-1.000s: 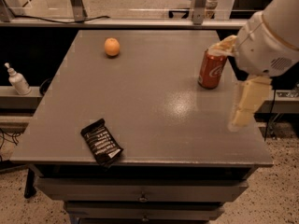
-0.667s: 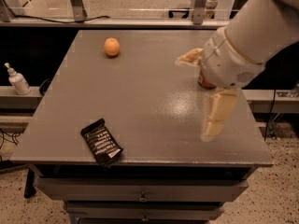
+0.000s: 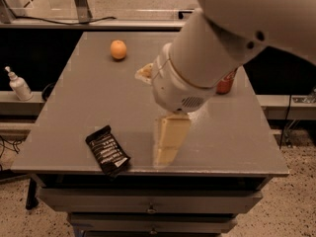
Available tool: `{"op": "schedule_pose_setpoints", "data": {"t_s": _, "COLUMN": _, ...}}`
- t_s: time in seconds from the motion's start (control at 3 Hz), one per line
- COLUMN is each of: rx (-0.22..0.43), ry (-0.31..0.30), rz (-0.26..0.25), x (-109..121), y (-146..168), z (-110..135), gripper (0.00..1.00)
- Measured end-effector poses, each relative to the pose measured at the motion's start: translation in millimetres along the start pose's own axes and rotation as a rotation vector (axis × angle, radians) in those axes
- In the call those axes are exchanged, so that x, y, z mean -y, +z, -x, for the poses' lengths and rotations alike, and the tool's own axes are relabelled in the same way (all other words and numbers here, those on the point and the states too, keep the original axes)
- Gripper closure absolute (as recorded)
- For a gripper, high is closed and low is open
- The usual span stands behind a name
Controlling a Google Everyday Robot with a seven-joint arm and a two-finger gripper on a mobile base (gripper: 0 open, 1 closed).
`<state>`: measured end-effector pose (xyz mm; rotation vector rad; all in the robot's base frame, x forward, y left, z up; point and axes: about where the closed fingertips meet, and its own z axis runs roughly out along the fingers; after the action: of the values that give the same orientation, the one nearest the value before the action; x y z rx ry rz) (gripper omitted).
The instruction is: Pick rxbar chocolate
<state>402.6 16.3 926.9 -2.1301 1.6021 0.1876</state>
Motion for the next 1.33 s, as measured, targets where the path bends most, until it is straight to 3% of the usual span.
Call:
{"op": "schedule_pose_setpoints", "data": {"t_s": 0.33, "rx": 0.001, "ry": 0.072, "rz": -0.009, "x": 0, "y": -4, "z": 2, "gripper": 0.00}}
{"op": "schedule_pose_setpoints", "data": {"t_s": 0.67, "rx": 0.001, "ry": 0.071, "rz": -0.010, "x": 0, "y": -4, "z": 3, "gripper": 0.00}}
{"op": "schedule_pose_setpoints", "data": {"t_s": 1.0, "rx": 0.066, "ry": 0.145, "rz": -0.031, "x": -7, "y": -2, "z": 2, "gripper": 0.00}}
{"op": "schedule_pose_setpoints", "data": {"t_s": 1.33, "rx": 0.149, "ry": 0.261, "rz": -0.046, "x": -6, "y": 27, "z": 16, "gripper": 0.00}}
